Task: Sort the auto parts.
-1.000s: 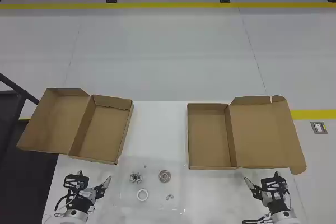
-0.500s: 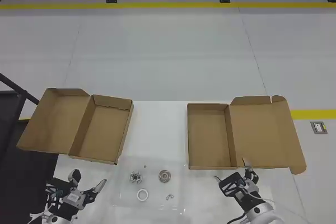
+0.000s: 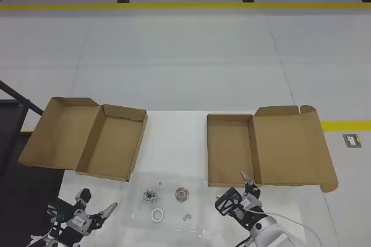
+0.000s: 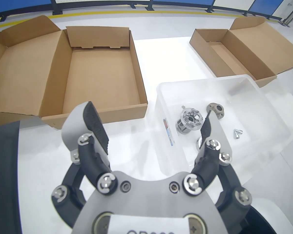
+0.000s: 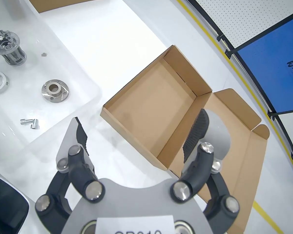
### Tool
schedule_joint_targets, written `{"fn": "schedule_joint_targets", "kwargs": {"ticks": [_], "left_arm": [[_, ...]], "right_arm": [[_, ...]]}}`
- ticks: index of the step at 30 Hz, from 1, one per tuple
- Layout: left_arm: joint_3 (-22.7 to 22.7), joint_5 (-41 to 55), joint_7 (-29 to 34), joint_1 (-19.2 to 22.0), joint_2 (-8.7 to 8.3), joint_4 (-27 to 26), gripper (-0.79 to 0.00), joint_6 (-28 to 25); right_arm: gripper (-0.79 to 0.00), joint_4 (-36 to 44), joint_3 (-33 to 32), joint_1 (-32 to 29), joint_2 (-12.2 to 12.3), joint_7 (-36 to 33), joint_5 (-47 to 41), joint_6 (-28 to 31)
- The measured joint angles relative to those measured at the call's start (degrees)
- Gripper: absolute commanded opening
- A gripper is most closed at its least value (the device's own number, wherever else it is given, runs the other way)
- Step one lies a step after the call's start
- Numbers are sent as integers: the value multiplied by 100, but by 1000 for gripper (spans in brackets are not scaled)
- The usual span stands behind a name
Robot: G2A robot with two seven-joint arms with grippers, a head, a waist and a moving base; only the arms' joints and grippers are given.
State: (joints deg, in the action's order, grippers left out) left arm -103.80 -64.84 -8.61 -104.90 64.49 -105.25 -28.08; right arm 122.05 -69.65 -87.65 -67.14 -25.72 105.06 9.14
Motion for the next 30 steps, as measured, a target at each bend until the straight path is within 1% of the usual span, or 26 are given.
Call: {"fn": "schedule_joint_targets", "kwargs": {"ticks": [3,4,6,7,10,12,13,16,19,27,30], "left_arm": [[0,0,0,0,0,0,0,0],[0,0,0,0,0,0,0,0],[0,0,0,0,0,0,0,0],[0,0,0,0,0,0,0,0],[0,0,0,0,0,0,0,0],[0,0,0,0,0,0,0,0],[0,0,0,0,0,0,0,0],[0,0,0,0,0,0,0,0],[0,0,0,0,0,0,0,0],[0,0,0,0,0,0,0,0],[0,0,0,0,0,0,0,0]], "right_arm": [[0,-22,8,-9,0,117,-65,32],[0,-36,73,13,5,289,-103,175],[0,-80,235,157,14,488,-74,667],[0,-122,379,314,7,532,-87,1052],[0,-303,854,859,-57,455,-362,1924],[0,-508,1157,1262,-129,291,-651,2307],[0,-710,1346,1542,-192,182,-941,2413],[0,-1333,1803,2254,-364,-203,-1707,2616],[0,-1711,1997,2697,-461,-594,-2099,2522],[0,-1699,1987,2678,-456,-544,-2083,2522],[0,-1858,2144,2775,-498,-749,-1932,2418]]}}
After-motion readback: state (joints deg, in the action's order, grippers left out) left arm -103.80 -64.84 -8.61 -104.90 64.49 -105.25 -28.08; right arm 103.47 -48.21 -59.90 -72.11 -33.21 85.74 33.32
